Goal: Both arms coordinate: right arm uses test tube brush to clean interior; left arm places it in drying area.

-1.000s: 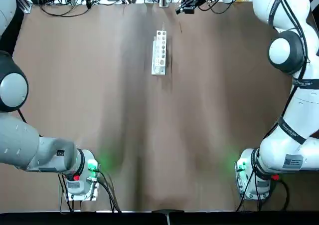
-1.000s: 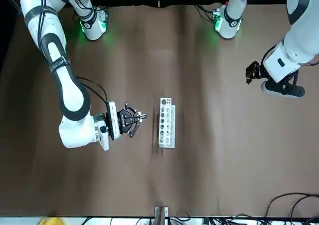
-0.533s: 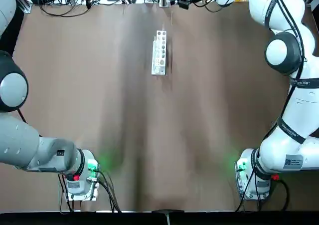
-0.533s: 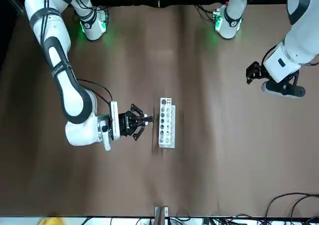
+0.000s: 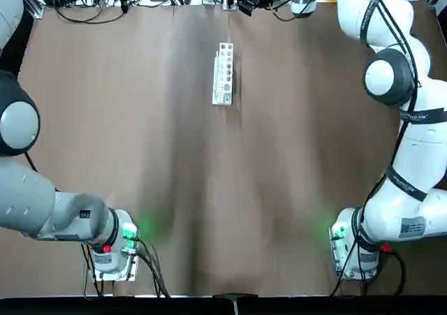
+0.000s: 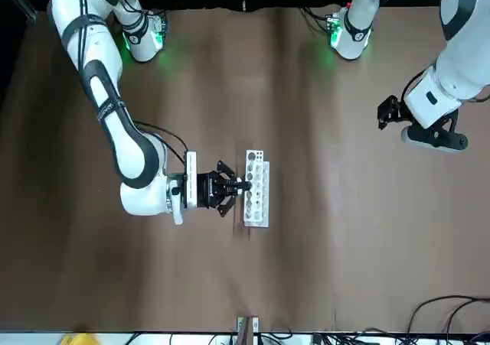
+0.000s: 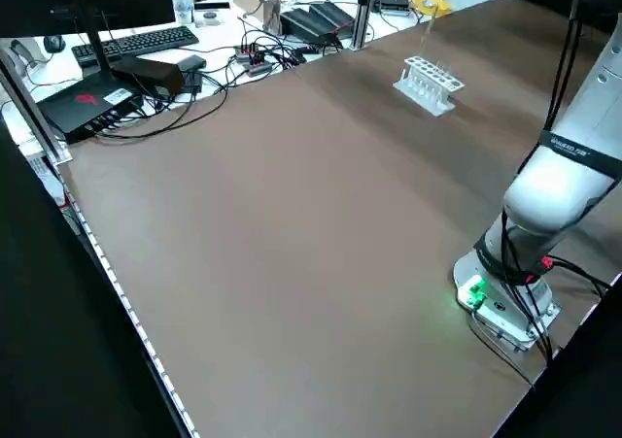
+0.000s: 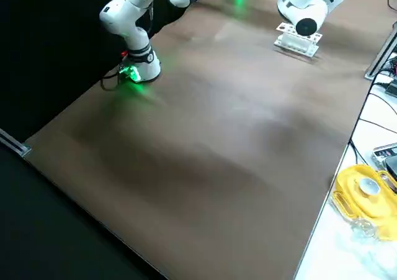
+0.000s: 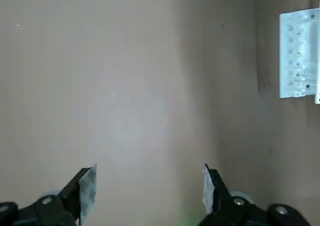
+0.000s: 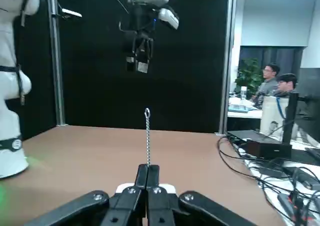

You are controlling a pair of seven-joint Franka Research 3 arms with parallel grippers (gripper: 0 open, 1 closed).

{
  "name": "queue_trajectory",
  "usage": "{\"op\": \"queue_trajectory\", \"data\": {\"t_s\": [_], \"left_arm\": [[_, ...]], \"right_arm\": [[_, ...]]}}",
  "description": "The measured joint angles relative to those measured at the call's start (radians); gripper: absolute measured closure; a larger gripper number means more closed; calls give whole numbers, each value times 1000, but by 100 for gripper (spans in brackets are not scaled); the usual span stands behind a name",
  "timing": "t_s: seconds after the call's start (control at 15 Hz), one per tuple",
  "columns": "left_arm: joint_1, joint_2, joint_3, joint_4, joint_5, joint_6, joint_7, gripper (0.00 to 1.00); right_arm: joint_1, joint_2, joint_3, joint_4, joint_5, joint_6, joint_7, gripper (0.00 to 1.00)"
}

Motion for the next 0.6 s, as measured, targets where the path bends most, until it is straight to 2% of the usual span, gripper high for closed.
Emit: {"op": "queue_trajectory", "data": {"t_s": [0.6], "left_arm": [[-3, 7, -2, 0, 0, 12, -1, 0]], "right_arm": [[8, 12, 0, 1, 2, 11, -12, 98]]}}
